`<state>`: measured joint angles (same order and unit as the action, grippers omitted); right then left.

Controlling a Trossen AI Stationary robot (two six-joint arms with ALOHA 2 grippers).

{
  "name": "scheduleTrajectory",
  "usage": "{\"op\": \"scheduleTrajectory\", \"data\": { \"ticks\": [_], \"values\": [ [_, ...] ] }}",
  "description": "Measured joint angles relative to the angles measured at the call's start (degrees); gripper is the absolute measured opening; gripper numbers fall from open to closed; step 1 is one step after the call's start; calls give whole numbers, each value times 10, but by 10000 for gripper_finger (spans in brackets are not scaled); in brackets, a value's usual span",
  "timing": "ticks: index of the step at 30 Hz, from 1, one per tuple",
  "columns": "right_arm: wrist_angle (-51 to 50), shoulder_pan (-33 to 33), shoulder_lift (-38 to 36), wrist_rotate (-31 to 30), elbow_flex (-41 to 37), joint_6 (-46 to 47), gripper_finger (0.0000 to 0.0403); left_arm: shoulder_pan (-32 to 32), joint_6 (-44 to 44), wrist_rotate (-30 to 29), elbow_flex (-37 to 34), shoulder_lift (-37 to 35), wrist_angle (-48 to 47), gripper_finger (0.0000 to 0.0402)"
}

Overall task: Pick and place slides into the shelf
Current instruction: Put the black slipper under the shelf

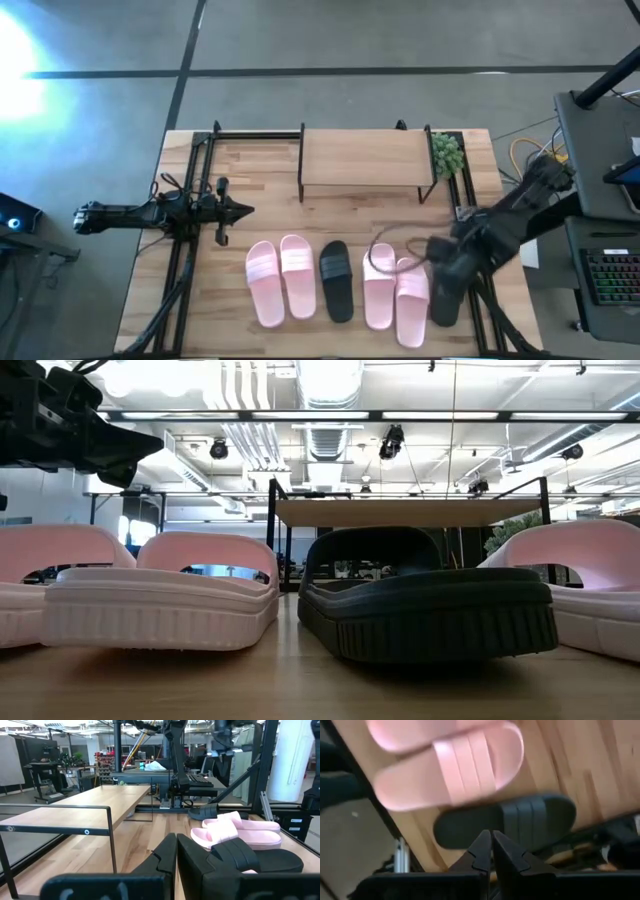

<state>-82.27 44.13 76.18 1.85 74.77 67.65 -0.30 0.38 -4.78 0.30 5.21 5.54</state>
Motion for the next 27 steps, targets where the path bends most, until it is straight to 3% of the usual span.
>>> {"op": "scheduleTrajectory", "data": {
  "ticks": [6, 10, 18, 22, 27],
  "values": [
    [6, 81, 76, 2, -1, 91, 11, 0, 0, 0, 0, 0, 0, 0],
    [6, 96, 131, 6, 0, 147, 11, 0, 0, 0, 0, 0, 0, 0],
    [7, 98, 222, 47, 0, 91, 11, 0, 0, 0, 0, 0, 0, 0],
    [6, 110, 232, 12, 0, 75, 11, 0, 0, 0, 0, 0, 0, 0],
    [15, 112, 207, -18, -2, 127, 14, 0, 0, 0, 0, 0, 0, 0]
  ]
}}
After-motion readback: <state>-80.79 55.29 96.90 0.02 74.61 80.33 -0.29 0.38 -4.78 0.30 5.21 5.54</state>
